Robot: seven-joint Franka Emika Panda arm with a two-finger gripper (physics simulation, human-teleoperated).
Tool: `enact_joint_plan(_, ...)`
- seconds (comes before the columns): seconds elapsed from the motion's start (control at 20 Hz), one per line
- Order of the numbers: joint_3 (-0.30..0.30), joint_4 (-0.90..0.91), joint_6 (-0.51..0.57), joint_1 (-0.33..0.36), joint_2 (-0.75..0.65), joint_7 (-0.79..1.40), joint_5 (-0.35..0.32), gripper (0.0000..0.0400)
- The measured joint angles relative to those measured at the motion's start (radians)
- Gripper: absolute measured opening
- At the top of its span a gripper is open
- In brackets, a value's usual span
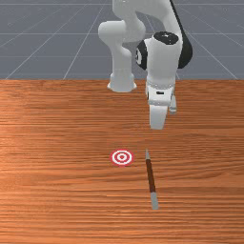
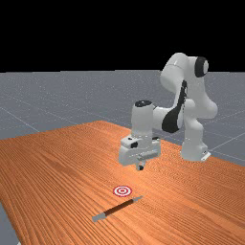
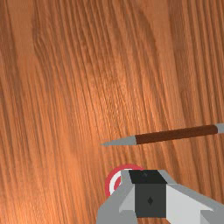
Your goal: Pick up the pen and put it to the marker
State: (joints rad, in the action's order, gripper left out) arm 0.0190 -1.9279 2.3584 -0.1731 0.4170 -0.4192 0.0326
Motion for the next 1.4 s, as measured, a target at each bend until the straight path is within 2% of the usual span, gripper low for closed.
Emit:
enact_joint_plan(0.1,0.011,0.046,-0.019,-0.058,0.028,0.093,0.008,0.0000)
enact_joint_plan(0.2,0.031,0.088,-0.035,-0.094,0.054,0.096,0.020,0.0000)
enact_joint_plan(0.25,0.051,0.142,-0.098,-0.098,0.082,0.056,0.013,0.0000)
enact_joint_plan(0.3,0.041,0.124,-0.053,-0.123,0.076,0.123,0.024,0.0000)
enact_joint_plan(0.65,0.059,-0.173,0.056,-0.159,-0.111,0.200,0.022,0.0000)
enact_joint_plan(0.75,0.075,-0.128,0.008,-0.159,-0.080,0.160,0.006,0.0000)
enact_joint_plan(0.8,0.061,-0.161,0.072,-0.173,-0.085,0.223,0.025,0.0000)
enact_joint_plan(0.95,0.065,-0.195,0.084,-0.175,-0.102,0.220,0.025,0.0000)
enact_joint_plan(1.0,0.081,-0.198,0.099,-0.161,-0.102,0.174,-0.006,0.0000)
enact_joint_plan(1.1,0.089,-0.154,0.086,-0.164,-0.073,0.169,-0.014,0.0000)
enact_joint_plan(1.25,0.069,0.061,-0.031,-0.163,0.053,0.161,0.015,0.0000)
enact_joint_plan(1.4,0.046,0.168,-0.069,-0.167,0.118,0.170,0.047,0.0000)
